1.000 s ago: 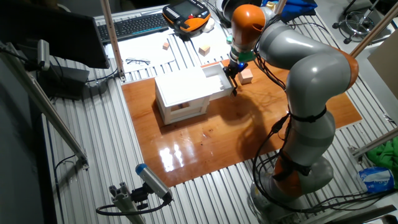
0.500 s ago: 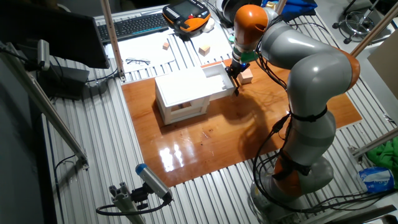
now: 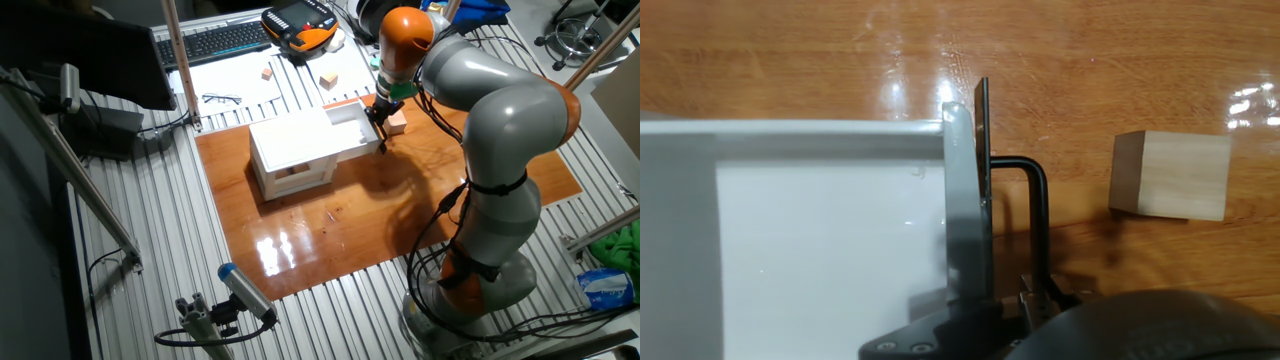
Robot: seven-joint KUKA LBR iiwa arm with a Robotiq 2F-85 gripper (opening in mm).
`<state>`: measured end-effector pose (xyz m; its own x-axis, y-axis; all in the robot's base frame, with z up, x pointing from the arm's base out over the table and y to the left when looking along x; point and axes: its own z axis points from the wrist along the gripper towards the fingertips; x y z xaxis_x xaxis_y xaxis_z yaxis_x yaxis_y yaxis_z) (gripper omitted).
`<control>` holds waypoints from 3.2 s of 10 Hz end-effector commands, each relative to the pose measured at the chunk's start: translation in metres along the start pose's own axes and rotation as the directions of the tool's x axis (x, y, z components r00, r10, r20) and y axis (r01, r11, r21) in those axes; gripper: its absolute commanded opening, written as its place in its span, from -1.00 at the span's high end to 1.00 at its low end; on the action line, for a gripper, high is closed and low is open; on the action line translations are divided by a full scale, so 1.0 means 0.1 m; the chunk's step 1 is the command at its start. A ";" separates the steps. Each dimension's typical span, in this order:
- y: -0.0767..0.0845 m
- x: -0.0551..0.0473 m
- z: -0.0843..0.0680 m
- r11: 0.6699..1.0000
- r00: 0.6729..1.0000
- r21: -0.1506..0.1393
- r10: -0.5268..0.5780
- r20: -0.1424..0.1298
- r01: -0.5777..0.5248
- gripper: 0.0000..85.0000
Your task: Put things in the drawer
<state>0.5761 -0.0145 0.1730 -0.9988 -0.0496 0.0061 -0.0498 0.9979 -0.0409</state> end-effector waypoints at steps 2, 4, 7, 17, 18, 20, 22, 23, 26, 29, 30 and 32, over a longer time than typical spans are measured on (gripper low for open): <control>-0.02 0.00 0.01 1.000 1.000 -0.001 0.000 0.000 0.000 1.00; -0.03 0.01 0.01 1.000 1.000 -0.001 0.000 0.000 0.000 1.00; -0.03 0.01 0.02 1.000 1.000 -0.007 0.008 0.003 -0.008 1.00; -0.09 0.01 -0.02 0.999 0.999 -0.018 0.045 0.011 -0.045 0.20; -0.09 0.01 -0.03 0.999 0.999 -0.020 0.049 0.014 -0.049 0.20; -0.12 0.02 -0.05 0.997 0.998 -0.034 0.063 0.013 -0.063 0.20; -0.14 0.05 -0.12 0.996 0.997 -0.037 0.076 0.013 -0.075 0.20; -0.15 0.07 -0.15 0.997 0.997 -0.028 0.076 0.013 -0.075 0.20; -0.24 0.13 -0.22 0.996 0.996 -0.028 0.082 0.027 -0.081 0.20; -0.31 0.18 -0.23 0.997 0.995 -0.011 0.080 0.056 -0.080 -0.60; -0.33 0.19 -0.22 0.996 0.994 -0.007 0.086 0.069 -0.086 -1.00; -0.39 0.23 -0.20 0.993 0.990 -0.030 0.120 0.075 -0.118 -1.00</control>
<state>0.5550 -0.0550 0.1944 -0.9947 0.0719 -0.0740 0.0726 0.9973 -0.0076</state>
